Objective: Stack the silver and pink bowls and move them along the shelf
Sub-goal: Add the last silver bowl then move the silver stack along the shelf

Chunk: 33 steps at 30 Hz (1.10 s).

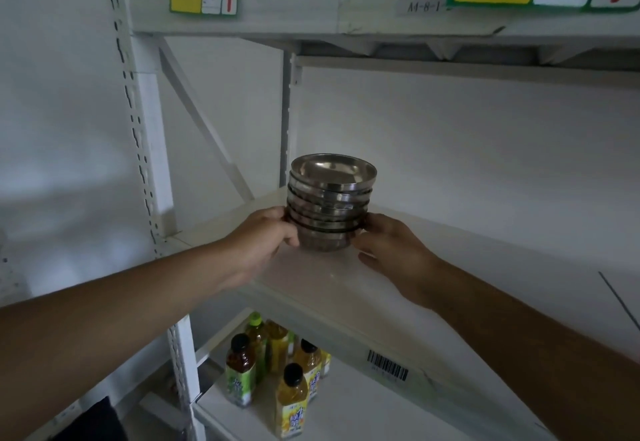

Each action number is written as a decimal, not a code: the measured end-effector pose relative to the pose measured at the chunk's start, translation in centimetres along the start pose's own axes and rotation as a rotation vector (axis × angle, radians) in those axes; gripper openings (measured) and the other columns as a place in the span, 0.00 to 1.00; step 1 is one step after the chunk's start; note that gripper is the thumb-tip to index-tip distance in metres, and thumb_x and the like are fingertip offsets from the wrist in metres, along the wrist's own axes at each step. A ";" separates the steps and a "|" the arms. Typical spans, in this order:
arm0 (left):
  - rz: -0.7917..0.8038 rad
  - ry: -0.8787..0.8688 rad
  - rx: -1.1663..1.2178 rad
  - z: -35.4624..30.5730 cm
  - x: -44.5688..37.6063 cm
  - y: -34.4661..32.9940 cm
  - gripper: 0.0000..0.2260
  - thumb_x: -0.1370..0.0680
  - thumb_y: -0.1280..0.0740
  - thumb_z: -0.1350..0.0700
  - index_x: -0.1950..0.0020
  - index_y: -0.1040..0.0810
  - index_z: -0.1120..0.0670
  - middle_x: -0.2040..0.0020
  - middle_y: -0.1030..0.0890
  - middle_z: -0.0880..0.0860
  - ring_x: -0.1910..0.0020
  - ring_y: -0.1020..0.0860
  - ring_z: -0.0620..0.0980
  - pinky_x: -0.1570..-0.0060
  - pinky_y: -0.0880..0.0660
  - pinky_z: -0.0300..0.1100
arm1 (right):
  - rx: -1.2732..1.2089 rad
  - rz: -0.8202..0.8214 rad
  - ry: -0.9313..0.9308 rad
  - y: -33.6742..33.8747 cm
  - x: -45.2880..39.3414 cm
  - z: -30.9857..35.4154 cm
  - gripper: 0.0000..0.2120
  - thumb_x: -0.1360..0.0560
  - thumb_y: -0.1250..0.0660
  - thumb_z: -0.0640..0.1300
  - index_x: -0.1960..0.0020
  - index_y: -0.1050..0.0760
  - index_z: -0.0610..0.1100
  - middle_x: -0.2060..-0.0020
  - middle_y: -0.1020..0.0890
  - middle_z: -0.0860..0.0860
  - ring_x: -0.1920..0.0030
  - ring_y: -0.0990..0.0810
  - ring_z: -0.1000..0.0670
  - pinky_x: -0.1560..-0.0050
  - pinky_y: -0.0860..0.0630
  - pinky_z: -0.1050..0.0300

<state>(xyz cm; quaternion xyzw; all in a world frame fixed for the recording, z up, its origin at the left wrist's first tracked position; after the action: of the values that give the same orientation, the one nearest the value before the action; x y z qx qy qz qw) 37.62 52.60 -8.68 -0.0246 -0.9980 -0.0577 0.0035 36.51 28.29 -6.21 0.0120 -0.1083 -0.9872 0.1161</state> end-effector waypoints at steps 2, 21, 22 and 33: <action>-0.015 -0.027 -0.021 -0.1 -1.1 -0.1 0.29 0.46 0.28 0.59 0.45 0.10 0.51 0.39 0.11 0.54 0.31 0.19 0.57 0.23 0.29 0.55 | 0.074 -0.037 0.008 0.0 -0.6 0.0 0.30 0.23 0.30 0.41 0.22 0.29 0.50 0.28 0.22 0.54 0.31 0.23 0.48 0.27 0.26 0.42; -0.072 0.084 -0.172 -3.0 -10.9 1.1 0.18 0.39 0.38 0.67 0.51 0.24 0.56 0.49 0.25 0.57 0.48 0.28 0.53 0.61 0.39 0.45 | 0.146 -0.049 0.007 0.5 -12.9 1.3 0.19 0.21 0.28 0.45 0.30 0.22 0.47 0.38 0.17 0.47 0.35 0.19 0.42 0.29 0.24 0.40; -0.089 0.100 -0.232 -3.0 -10.8 1.2 0.17 0.40 0.36 0.64 0.52 0.24 0.57 0.50 0.26 0.58 0.51 0.29 0.54 0.61 0.38 0.45 | 0.204 -0.054 0.018 0.8 -13.0 1.2 0.23 0.21 0.29 0.46 0.27 0.25 0.46 0.35 0.18 0.48 0.35 0.20 0.41 0.32 0.22 0.41; -0.095 -0.187 -1.292 -5.2 -3.2 2.6 0.30 0.18 0.43 0.32 0.21 0.24 0.46 0.22 0.24 0.50 0.27 0.24 0.54 0.33 0.27 0.50 | 1.383 -0.075 0.208 1.6 -6.5 3.6 0.30 0.20 0.42 0.66 0.21 0.33 0.55 0.26 0.24 0.50 0.30 0.23 0.44 0.34 0.25 0.44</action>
<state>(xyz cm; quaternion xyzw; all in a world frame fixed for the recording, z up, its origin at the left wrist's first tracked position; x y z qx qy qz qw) 40.94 54.44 -3.24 0.0173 -0.7587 -0.6433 -0.1014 43.05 29.08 -2.38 0.1815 -0.6996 -0.6887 0.0575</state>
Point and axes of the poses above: each hand's wrist, its own x-axis away from the middle knuckle, its own y-axis out of the back of the hand, z = x × y, the point moved 4 cm from there along -x, towards the middle knuckle
